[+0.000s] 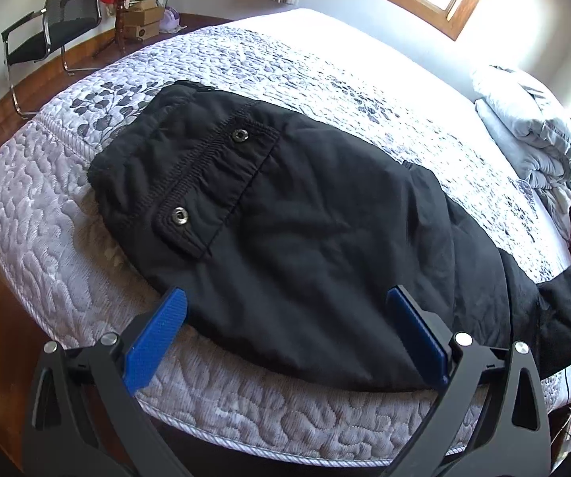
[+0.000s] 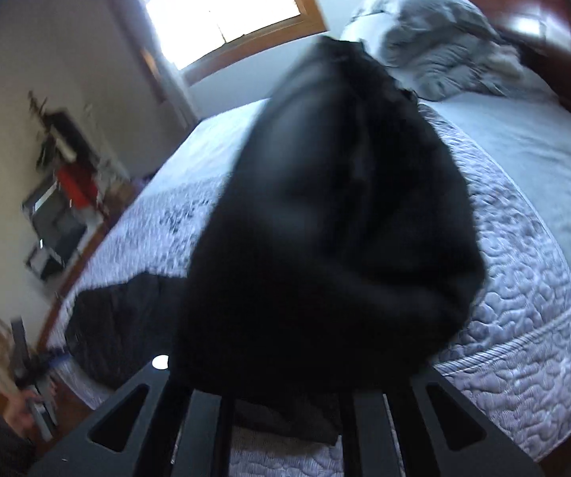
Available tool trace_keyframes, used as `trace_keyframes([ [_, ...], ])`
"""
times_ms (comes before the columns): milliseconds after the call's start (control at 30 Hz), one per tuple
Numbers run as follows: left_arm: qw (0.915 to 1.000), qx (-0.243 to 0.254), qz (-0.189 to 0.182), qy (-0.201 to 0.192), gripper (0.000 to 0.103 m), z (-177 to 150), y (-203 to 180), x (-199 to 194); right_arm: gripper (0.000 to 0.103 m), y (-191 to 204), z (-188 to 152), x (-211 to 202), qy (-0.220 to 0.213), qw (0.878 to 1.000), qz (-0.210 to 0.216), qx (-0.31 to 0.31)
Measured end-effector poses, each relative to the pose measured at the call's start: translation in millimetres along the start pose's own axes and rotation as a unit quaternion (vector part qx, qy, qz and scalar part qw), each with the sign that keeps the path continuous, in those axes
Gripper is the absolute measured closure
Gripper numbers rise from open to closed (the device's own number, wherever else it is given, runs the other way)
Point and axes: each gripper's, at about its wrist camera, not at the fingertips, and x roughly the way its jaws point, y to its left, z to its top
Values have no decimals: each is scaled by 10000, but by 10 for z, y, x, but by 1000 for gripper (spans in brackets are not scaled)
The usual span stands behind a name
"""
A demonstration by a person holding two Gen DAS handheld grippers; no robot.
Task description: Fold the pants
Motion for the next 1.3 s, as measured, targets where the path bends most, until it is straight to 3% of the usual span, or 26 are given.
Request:
trace_keyframes([
  [333, 9994, -342, 1, 28, 3, -69, 238, -36, 94, 714, -513, 619, 954, 9905, -55, -986],
  [533, 9988, -481, 15, 34, 3, -94, 352, -57, 91, 989, -810, 973, 1431, 9784, -374, -1447],
  [567, 9988, -491, 14, 41, 3, -97, 360, -57, 81, 1034, -835, 981, 1496, 9767, -340, -1504],
  [600, 9987, -502, 22, 56, 3, -99, 366, -50, 63, 1065, -854, 1015, 1548, 9754, -288, -1540],
  [633, 9987, -509, 28, 74, 3, -101, 373, -40, 52, 1088, -897, 1015, 1644, 9740, -127, -1554],
  [700, 9985, -530, 31, 121, 3, -115, 383, -6, 43, 1116, -970, 984, 1650, 9725, 9, -1642],
  [933, 9978, -603, -63, 279, 3, -172, 363, 117, 36, 1181, -978, 613, 1348, 9750, 649, -1645],
  [1100, 9972, -656, -143, 336, 3, -207, 351, 174, 36, 1318, -889, 670, 1225, 9755, 426, -1775],
  [1300, 9966, -707, -190, 374, 3, -247, 390, 207, 39, 1461, -962, 1032, 1481, 9624, -151, -2272],
])
